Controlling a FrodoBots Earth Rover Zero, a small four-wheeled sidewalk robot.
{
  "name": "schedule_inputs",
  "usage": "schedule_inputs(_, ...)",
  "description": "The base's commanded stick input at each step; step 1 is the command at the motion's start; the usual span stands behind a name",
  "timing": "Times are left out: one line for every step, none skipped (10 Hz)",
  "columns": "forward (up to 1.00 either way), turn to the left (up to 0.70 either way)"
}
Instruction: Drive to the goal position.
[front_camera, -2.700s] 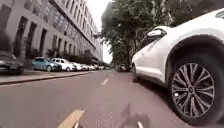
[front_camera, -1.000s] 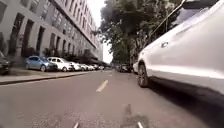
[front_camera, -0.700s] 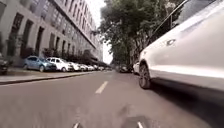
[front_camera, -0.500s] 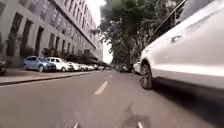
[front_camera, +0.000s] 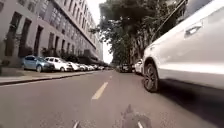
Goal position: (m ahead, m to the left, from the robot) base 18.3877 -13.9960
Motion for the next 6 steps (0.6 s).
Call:
schedule_inputs(0.7, 0.0)
schedule_inputs(0.7, 0.0)
schedule_inputs(0.7, 0.0)
schedule_inputs(0.7, 0.0)
schedule_inputs(0.7, 0.0)
schedule_inputs(0.7, 0.0)
